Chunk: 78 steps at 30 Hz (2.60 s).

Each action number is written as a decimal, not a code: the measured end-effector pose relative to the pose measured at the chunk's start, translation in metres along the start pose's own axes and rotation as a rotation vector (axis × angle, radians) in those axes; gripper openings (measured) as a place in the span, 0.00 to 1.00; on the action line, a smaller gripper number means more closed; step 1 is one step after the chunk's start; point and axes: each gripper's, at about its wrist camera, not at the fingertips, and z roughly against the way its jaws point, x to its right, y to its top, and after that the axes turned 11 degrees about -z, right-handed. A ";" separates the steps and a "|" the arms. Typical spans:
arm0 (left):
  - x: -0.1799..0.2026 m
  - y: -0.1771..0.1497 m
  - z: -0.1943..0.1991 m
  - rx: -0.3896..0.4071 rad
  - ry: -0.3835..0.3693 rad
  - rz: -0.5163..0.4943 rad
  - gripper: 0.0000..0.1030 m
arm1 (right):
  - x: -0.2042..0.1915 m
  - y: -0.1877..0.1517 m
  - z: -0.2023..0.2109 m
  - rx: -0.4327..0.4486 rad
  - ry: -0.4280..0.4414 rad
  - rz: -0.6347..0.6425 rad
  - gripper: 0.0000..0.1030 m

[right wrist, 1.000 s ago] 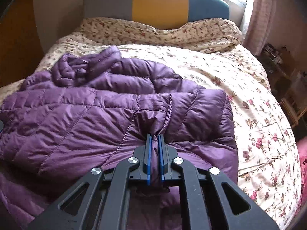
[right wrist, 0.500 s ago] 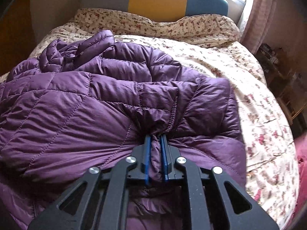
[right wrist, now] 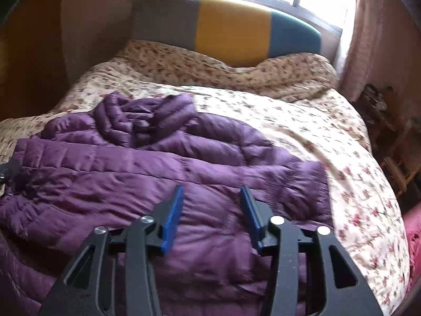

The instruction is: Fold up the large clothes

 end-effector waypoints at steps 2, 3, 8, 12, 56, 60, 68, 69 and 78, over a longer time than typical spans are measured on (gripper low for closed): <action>0.001 -0.001 -0.010 -0.018 0.001 -0.019 0.68 | -0.009 -0.002 -0.013 -0.024 0.012 0.017 0.46; 0.002 -0.002 -0.015 -0.028 0.002 -0.030 0.68 | -0.012 -0.005 -0.018 -0.030 0.009 0.027 0.46; 0.002 -0.013 -0.034 -0.065 0.006 -0.055 0.68 | -0.017 -0.015 -0.041 -0.054 -0.002 0.072 0.47; 0.003 -0.024 -0.046 -0.073 0.007 -0.056 0.68 | -0.021 -0.023 -0.056 -0.050 -0.012 0.107 0.47; -0.022 -0.148 0.144 -0.019 0.063 -0.066 0.77 | 0.086 -0.147 0.092 -0.170 -0.092 0.155 0.83; -0.029 -0.165 0.151 -0.042 0.070 -0.068 0.77 | 0.095 -0.157 0.104 -0.177 -0.104 0.154 0.85; -0.033 -0.203 0.162 -0.112 -0.001 -0.060 0.74 | 0.119 -0.184 0.134 -0.211 -0.091 0.141 0.86; -0.033 -0.210 0.164 -0.127 -0.026 -0.053 0.73 | 0.122 -0.188 0.139 -0.219 -0.082 0.134 0.86; -0.030 -0.245 0.188 -0.167 -0.105 -0.018 0.55 | 0.142 -0.221 0.164 -0.317 0.031 0.064 0.60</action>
